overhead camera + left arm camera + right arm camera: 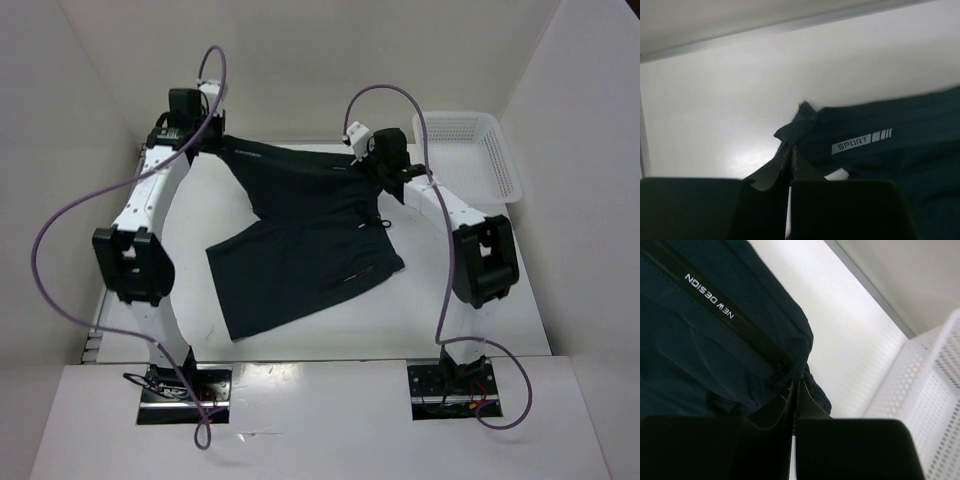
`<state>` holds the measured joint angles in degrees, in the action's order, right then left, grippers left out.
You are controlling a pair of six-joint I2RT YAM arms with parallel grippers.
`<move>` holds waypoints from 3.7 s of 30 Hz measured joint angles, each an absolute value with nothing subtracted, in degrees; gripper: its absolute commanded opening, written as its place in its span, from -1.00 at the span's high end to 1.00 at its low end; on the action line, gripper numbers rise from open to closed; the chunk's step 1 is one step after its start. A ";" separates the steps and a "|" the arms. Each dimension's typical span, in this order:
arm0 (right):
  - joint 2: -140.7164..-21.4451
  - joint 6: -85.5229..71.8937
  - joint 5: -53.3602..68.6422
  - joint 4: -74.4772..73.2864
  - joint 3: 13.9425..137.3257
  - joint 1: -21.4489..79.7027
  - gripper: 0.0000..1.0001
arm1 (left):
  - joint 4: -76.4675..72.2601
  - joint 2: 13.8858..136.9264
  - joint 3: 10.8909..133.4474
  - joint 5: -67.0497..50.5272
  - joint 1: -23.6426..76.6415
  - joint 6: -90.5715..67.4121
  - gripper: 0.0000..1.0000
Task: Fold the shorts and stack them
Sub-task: Fold the shorts
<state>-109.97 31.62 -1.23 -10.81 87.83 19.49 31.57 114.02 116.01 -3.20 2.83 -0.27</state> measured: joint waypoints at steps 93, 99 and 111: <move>-72.53 65.47 7.38 -24.43 47.42 26.87 0.86 | 54.35 74.89 56.75 -10.09 30.85 -0.12 0.50; -69.97 68.18 6.00 -28.73 45.76 26.87 0.17 | 61.47 74.24 55.13 -15.77 33.54 -0.21 -0.07; -67.26 57.80 10.52 -32.97 52.29 27.59 0.07 | 49.25 76.95 58.89 -8.58 17.72 -0.14 -0.02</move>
<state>-67.26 57.80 10.52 -32.97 52.29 27.59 49.25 76.95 58.89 -8.58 17.72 -0.14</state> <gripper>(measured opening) 0.490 0.506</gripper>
